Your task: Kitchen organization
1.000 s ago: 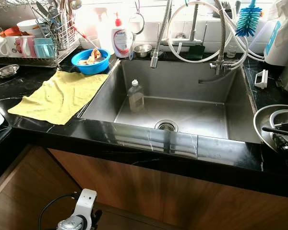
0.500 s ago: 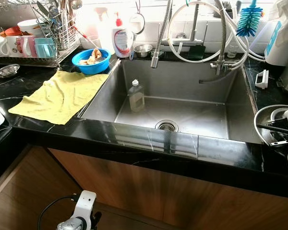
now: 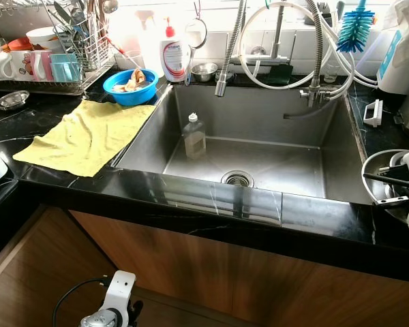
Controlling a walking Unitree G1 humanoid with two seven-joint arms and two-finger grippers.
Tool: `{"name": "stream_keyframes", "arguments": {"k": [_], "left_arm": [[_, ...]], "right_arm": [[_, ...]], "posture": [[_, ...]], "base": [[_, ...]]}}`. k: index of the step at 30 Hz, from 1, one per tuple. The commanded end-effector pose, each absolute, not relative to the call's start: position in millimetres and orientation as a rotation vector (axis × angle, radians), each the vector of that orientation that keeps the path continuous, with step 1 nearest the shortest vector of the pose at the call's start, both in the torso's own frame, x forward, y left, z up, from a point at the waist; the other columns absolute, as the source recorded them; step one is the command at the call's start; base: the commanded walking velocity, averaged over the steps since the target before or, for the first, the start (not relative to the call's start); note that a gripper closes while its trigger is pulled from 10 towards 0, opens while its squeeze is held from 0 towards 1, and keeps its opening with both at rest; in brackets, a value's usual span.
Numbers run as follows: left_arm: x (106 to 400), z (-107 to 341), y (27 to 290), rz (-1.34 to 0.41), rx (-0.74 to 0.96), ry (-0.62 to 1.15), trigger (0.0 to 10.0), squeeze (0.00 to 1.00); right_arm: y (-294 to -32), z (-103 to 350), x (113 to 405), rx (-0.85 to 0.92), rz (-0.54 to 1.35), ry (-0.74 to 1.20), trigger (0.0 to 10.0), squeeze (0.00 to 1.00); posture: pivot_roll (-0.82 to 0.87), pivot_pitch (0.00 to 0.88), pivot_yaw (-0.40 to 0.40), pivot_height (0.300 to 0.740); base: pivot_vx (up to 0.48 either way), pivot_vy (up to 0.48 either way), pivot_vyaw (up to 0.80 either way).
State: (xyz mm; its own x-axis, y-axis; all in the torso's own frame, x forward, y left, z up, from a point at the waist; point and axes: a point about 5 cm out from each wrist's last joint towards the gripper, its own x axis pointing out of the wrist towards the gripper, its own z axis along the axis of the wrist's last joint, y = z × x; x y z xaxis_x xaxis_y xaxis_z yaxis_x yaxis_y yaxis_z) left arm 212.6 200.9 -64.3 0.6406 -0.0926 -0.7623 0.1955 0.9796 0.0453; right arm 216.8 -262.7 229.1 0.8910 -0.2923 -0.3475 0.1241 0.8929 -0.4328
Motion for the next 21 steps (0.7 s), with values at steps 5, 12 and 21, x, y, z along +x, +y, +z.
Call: {"name": "stream_keyframes", "arguments": {"k": [5, 12, 21], "left_arm": [[206, -66, 213, -0.127, 0.131, 0.896, 10.0, 0.00], [203, -68, 216, -0.094, 0.100, 0.904, 10.0, 0.00], [204, -68, 212, -0.098, 0.096, 0.901, 10.0, 0.00]], "right_arm": [[-264, 233, 219, -0.418, -0.243, 0.394, 0.0, 0.00], [-271, 249, 223, -0.431, -0.329, 0.298, 10.0, 0.00], [-267, 245, 225, -0.412, -0.310, 0.305, 10.0, 1.00]], "posture": [[-0.27, 0.000, 0.085, 0.740], [-0.26, 0.000, 0.083, 0.740], [-0.26, 0.000, 0.080, 0.740]], "base": [[0.000, 0.000, 0.00], [0.000, 0.000, 0.00], [0.000, 0.000, 0.00]]}}
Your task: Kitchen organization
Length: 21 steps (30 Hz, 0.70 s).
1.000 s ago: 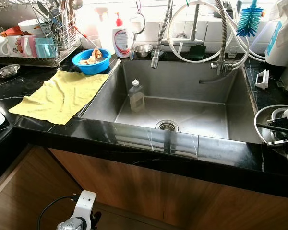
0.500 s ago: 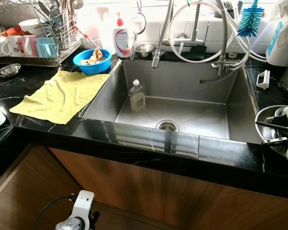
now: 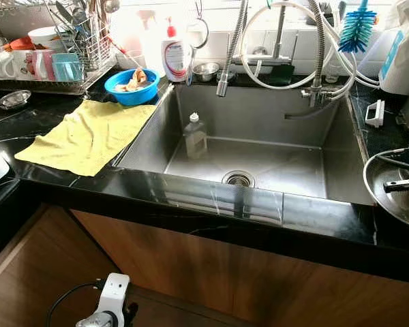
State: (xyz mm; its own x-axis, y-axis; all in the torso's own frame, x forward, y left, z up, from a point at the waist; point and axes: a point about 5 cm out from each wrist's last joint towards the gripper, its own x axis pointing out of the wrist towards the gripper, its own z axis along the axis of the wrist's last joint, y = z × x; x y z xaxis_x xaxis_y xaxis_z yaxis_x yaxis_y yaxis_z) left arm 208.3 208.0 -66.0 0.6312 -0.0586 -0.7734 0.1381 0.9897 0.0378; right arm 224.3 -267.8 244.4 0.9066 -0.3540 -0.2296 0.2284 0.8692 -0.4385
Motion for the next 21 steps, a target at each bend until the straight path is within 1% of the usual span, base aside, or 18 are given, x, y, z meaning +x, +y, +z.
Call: {"name": "stream_keyframes", "arguments": {"k": [1, 9, 15, 16, 21], "left_arm": [[203.8, -68.1, 211.8, -0.098, 0.095, 0.901, 10.0, 0.00], [204.3, -68.3, 210.1, -0.092, 0.085, 0.901, 10.0, 0.00], [205.1, -68.2, 209.0, -0.093, 0.085, 0.901, 10.0, 0.00], [205.3, -68.0, 209.2, -0.092, 0.085, 0.901, 10.0, 0.00], [206.1, -67.5, 209.8, -0.090, 0.087, 0.900, 10.0, 0.00]], "right_arm": [[-267.4, 245.4, 224.7, -0.410, -0.311, 0.302, 10.0, 1.00], [-268.7, 250.6, 225.1, -0.407, -0.325, 0.278, 10.0, 1.00], [-266.0, 244.6, 225.2, -0.395, -0.307, 0.298, 10.0, 1.00], [-265.3, 244.0, 225.4, -0.394, -0.303, 0.300, 10.0, 0.00], [-264.8, 244.4, 226.1, -0.380, -0.296, 0.298, 10.0, 0.00]], "posture": [[-0.26, 0.000, 0.081, 0.740], [-0.26, 0.000, 0.082, 0.740], [-0.26, 0.000, 0.081, 0.740], [-0.26, 0.000, 0.081, 0.740], [-0.26, 0.000, 0.081, 0.740]], "base": [[0.000, 0.000, 0.00], [0.000, 0.000, 0.00], [0.000, 0.000, 0.00], [0.000, 0.000, 0.00], [0.000, 0.000, 0.00]]}}
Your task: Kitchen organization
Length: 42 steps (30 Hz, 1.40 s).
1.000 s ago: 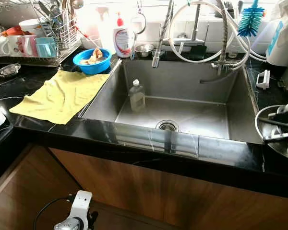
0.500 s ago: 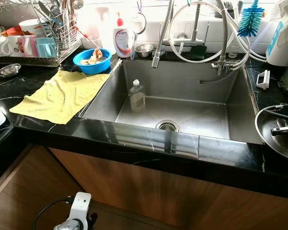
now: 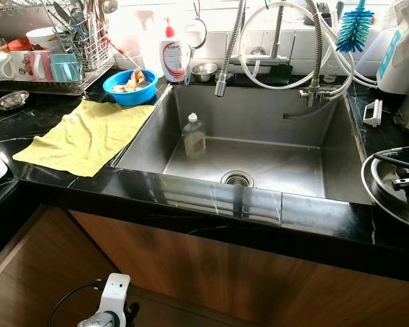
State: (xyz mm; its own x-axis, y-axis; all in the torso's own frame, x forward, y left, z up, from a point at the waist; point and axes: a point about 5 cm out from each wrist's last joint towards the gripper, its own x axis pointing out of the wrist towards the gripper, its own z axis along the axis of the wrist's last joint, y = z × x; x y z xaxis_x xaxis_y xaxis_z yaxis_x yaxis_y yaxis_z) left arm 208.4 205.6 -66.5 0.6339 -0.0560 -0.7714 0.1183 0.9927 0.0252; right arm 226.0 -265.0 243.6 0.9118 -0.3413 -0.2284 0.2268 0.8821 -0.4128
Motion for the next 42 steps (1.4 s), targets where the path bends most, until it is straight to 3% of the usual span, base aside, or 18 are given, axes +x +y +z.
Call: {"name": "stream_keyframes", "arguments": {"k": [1, 2, 7, 10, 11, 12, 13, 18, 33, 42], "left_arm": [[206, -67, 210, -0.089, 0.087, 0.900, 10.0, 0.00], [207, -67, 210, -0.088, 0.086, 0.899, 10.0, 0.00], [207, -67, 210, -0.090, 0.085, 0.898, 10.0, 0.00], [207, -67, 210, -0.092, 0.087, 0.899, 10.0, 0.00], [207, -67, 211, -0.092, 0.088, 0.898, 10.0, 0.00], [207, -67, 211, -0.093, 0.089, 0.898, 10.0, 0.00], [207, -67, 211, -0.093, 0.090, 0.898, 10.0, 0.00], [208, -68, 200, -0.109, 0.093, 0.896, 10.0, 0.00], [216, -65, 190, -0.145, 0.107, 0.868, 10.0, 0.00], [217, -64, 189, -0.148, 0.108, 0.864, 10.0, 0.00]], "right_arm": [[-265, 244, 226, -0.369, -0.293, 0.298, 10.0, 0.55], [-264, 243, 226, -0.353, -0.288, 0.298, 10.0, 1.00], [-263, 241, 226, -0.309, -0.293, 0.292, 10.0, 1.00], [-278, 250, 226, -0.254, -0.443, 0.221, 10.0, 1.00], [-287, 254, 224, -0.219, -0.515, 0.195, 10.0, 0.63], [-290, 254, 223, -0.209, -0.531, 0.189, 10.0, 0.63], [-296, 256, 222, -0.152, -0.575, 0.170, 10.0, 0.00], [-306, 257, 217, -0.031, -0.653, 0.132, 10.0, 0.00], [-306, 238, 221, 0.287, -0.589, 0.158, 10.0, 0.00], [-311, 241, 218, 0.318, -0.608, 0.145, 10.0, 0.00]], "posture": [[-0.26, 0.000, 0.080, 0.740], [-0.26, 0.000, 0.079, 0.740], [-0.26, 0.000, 0.079, 0.740], [-0.26, 0.000, 0.080, 0.740], [-0.26, 0.000, 0.080, 0.740], [-0.26, 0.000, 0.080, 0.740], [-0.26, 0.000, 0.080, 0.740], [-0.25, 0.000, 0.084, 0.740], [-0.25, 0.000, 0.084, 0.740], [-0.25, 0.000, 0.085, 0.740]], "base": [[0.000, 0.000, 0.00], [0.000, 0.000, 0.00], [0.000, 0.000, 0.00], [0.000, 0.000, 0.00], [0.000, 0.000, 0.00], [0.000, 0.000, 0.00], [0.000, 0.000, 0.00], [0.000, 0.000, 0.00], [0.000, 0.000, 0.00], [0.000, 0.000, 0.00]]}}
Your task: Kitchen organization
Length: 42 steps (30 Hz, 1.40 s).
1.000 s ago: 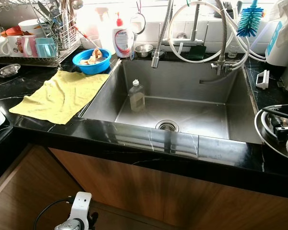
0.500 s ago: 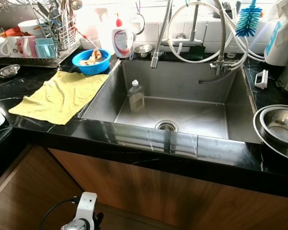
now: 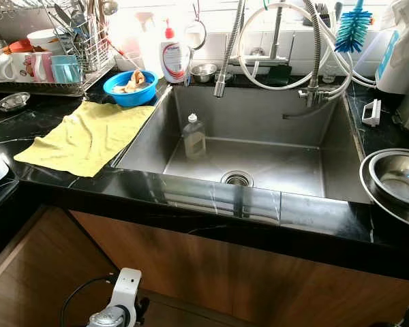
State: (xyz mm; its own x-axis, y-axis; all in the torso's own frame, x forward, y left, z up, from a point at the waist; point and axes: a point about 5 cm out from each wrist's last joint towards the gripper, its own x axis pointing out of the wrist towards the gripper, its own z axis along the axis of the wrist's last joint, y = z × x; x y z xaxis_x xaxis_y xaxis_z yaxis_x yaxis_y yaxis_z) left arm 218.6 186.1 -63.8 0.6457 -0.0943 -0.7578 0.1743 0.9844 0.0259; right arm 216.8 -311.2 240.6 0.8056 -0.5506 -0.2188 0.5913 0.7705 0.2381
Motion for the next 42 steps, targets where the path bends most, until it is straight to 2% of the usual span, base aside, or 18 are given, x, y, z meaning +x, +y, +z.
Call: {"name": "stream_keyframes", "arguments": {"k": [1, 27, 42], "left_arm": [[217, -64, 189, -0.148, 0.108, 0.864, 10.0, 0.00], [211, -66, 204, -0.126, 0.115, 0.884, 10.0, 0.00], [213, -64, 208, -0.114, 0.117, 0.880, 10.0, 0.00]], "right_arm": [[-311, 241, 218, 0.318, -0.609, 0.148, 10.0, 0.00], [-313, 221, 216, 0.409, -0.601, 0.196, 10.0, 0.00], [-306, 218, 227, 0.445, -0.568, 0.192, 10.0, 0.00]], "posture": [[-0.25, 0.000, 0.085, 0.740], [-0.25, 0.000, 0.085, 0.740], [-0.24, 0.000, 0.083, 0.740]], "base": [[0.000, 0.000, 0.00], [0.000, 0.000, 0.00], [0.000, 0.000, 0.00]]}}
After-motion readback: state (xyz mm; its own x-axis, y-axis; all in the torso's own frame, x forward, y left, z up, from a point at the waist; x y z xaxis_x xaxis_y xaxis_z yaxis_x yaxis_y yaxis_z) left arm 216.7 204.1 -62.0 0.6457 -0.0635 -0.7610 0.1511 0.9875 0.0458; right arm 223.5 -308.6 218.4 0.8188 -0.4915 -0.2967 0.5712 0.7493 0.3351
